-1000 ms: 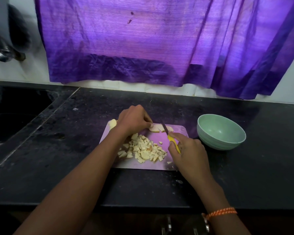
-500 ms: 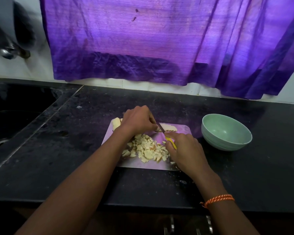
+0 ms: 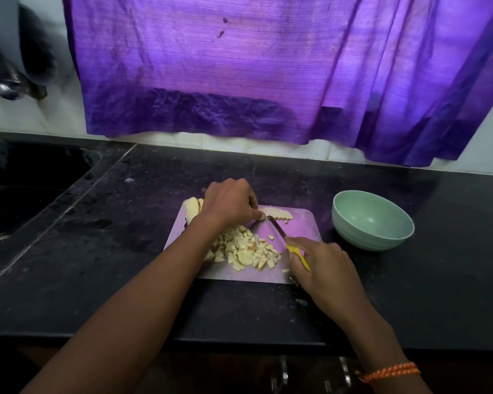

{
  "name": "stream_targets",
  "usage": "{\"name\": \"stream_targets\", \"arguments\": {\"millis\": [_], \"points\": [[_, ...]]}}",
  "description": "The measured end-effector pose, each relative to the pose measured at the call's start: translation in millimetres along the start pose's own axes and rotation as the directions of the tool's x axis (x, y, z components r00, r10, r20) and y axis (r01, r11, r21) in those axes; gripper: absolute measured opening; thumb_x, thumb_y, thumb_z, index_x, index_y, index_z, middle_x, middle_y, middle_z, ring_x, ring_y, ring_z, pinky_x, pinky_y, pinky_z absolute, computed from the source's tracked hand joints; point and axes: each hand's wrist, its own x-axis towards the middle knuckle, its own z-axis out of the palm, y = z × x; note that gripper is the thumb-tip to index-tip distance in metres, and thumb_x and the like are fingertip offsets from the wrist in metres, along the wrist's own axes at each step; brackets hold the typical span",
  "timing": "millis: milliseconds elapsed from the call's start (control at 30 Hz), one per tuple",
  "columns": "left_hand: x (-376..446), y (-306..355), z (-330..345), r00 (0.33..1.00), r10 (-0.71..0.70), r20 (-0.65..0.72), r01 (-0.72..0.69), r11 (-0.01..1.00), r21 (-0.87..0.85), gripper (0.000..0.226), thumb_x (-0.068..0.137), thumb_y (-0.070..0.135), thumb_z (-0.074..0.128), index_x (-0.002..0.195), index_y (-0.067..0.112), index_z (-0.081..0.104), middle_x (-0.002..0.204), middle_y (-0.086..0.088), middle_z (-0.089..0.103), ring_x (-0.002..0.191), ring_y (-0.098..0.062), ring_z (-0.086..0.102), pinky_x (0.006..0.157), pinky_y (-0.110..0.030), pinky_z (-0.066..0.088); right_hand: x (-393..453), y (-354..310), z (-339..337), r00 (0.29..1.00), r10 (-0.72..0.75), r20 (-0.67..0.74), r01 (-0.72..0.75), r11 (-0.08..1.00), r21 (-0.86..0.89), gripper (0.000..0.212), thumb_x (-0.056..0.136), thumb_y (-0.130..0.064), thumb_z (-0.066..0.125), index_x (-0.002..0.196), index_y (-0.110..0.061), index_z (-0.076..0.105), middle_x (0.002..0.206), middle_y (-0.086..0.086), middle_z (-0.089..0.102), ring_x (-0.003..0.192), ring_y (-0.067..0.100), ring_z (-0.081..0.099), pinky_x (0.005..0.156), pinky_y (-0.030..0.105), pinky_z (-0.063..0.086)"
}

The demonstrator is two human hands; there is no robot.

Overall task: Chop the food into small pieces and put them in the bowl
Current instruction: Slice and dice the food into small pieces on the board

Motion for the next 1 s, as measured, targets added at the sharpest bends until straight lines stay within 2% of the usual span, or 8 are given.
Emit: {"name": "stream_targets", "arguments": {"millis": [67,200,300,400,533,633,800,1000], "points": [[0,-1,0,1.000,0.007,-0.007,-0.007,1.000,-0.006,0.031,0.084,0.060,0.083,0.091,0.031,0.084,0.074,0.015,0.073,0.066,-0.002,0.061,0.071,-0.032,0.051,-5,3,0,1.000,0.005,-0.016,-0.003,0.998,0.065,0.037,0.100,-0.043,0.057,0.137,-0.042,0.062,0.093,-0.006,0.072,0.079,0.012,0.060,0.073,0.037,0.054],[4,-7,0,0.998,-0.030,-0.057,0.026,0.997,-0.070,0.015,0.089,0.049,0.082,0.089,0.035,0.084,0.079,0.018,0.075,0.080,-0.003,0.063,0.112,-0.054,0.041,-1,3,5,0.993,0.021,-0.115,-0.004,0.990,0.141,0.038,0.099,-0.041,0.057,0.136,-0.040,0.063,0.065,-0.013,0.048,0.062,0.010,0.047,0.065,0.033,0.048],[5,-13,-3,0.995,-0.071,-0.068,0.065,0.994,-0.084,0.007,0.092,0.039,0.082,0.087,0.034,0.084,0.081,0.018,0.076,0.081,-0.004,0.064,0.110,-0.057,0.046,14,-3,9,0.990,0.007,-0.141,0.015,0.988,0.156,0.038,0.097,-0.038,0.059,0.135,-0.036,0.065,0.062,-0.016,0.042,0.061,0.014,0.046,0.065,0.036,0.051],[3,-14,-5,0.998,-0.057,-0.021,0.055,0.995,-0.080,0.004,0.090,0.039,0.083,0.088,0.036,0.084,0.081,0.018,0.076,0.082,-0.006,0.066,0.101,-0.055,0.053,28,-10,16,0.995,-0.006,-0.101,0.020,0.989,0.143,0.036,0.097,-0.037,0.058,0.133,-0.036,0.064,0.061,-0.010,0.054,0.060,0.015,0.053,0.064,0.037,0.053],[2,-14,-7,0.999,-0.042,0.030,0.044,0.995,-0.085,0.008,0.087,0.043,0.085,0.090,0.036,0.085,0.080,0.018,0.076,0.079,-0.006,0.066,0.098,-0.053,0.054,30,-11,25,0.997,-0.004,-0.081,0.011,0.996,0.090,0.037,0.098,-0.043,0.054,0.135,-0.038,0.059,0.094,-0.001,0.074,0.077,0.021,0.066,0.070,0.042,0.058],[1,-12,-8,0.999,-0.031,0.032,0.034,0.997,-0.071,0.008,0.088,0.043,0.084,0.092,0.036,0.085,0.082,0.016,0.077,0.078,-0.007,0.063,0.097,-0.050,0.053,31,-11,25,0.997,-0.031,-0.074,0.032,0.999,0.023,0.037,0.100,-0.042,0.054,0.136,-0.037,0.061,0.109,0.003,0.075,0.095,0.028,0.067,0.078,0.044,0.056],[-1,-8,-4,1.000,-0.019,0.019,0.020,0.998,-0.058,0.018,0.086,0.050,0.084,0.091,0.034,0.084,0.080,0.014,0.075,0.077,-0.008,0.064,0.096,-0.048,0.052,39,-12,22,0.998,-0.044,0.034,0.045,0.997,-0.057,0.041,0.101,-0.043,0.050,0.141,-0.037,0.058,0.126,-0.001,0.070,0.111,0.024,0.063,0.087,0.039,0.053],[0,-3,-1,1.000,-0.021,-0.008,0.021,0.999,-0.030,0.025,0.084,0.055,0.084,0.085,0.031,0.082,0.075,0.014,0.073,0.080,-0.009,0.064,0.111,-0.053,0.041,35,-8,15,0.999,-0.036,0.023,0.036,0.999,-0.004,0.036,0.101,-0.046,0.053,0.134,-0.036,0.063,0.116,-0.003,0.073,0.098,0.018,0.066,0.081,0.041,0.057]]}}
